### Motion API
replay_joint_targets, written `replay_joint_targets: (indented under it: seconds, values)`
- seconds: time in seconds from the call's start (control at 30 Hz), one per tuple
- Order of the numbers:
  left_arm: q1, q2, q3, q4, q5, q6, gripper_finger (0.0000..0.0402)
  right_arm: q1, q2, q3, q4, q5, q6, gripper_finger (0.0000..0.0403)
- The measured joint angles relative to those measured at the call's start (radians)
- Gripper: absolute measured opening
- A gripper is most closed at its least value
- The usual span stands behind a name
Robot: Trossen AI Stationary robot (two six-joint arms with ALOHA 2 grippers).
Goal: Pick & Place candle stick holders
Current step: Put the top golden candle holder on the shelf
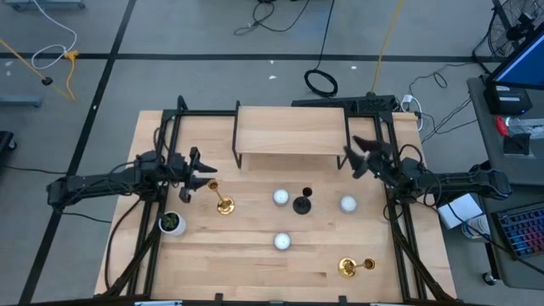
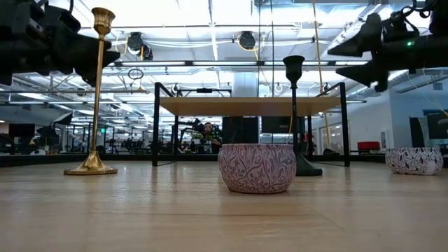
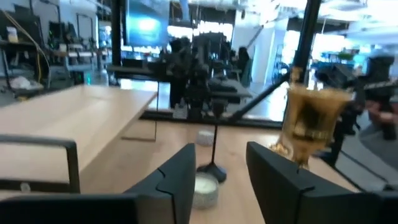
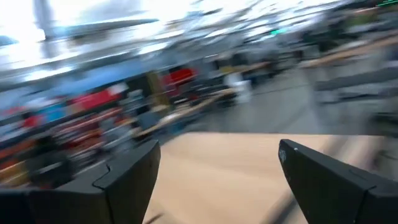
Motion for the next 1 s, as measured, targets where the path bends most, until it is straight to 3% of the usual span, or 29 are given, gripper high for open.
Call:
replay_joint_targets:
  seconds: [0.17,0.3,0.43,0.6,1.0]
  values:
    - [-0.022,0.0,0.0,-0.021,0.075,-0.004,0.0159,0.0,0.0,0.0,0.012,-0.319,0.002,0.0325]
    - [-0.059,0.0,0.001,-0.096,0.093,0.012,0.0159,0.0,0.0,0.0,0.014,-0.442,0.001,0.0325]
    - [-0.098,0.0,0.001,-0.196,0.093,0.0,0.0159,0.0,0.0,0.0,0.009,-0.451,-0.002,0.0325]
    - [-0.157,0.0,0.001,-0.164,0.088,-0.015,0.0159,0.0,0.011,0.0,0.008,-0.448,-0.003,0.0325]
    - [-0.294,0.084,0.001,-0.002,-0.147,0.06,0.0159,0.0,0.045,0.0,0.023,-0.447,-0.003,0.0325]
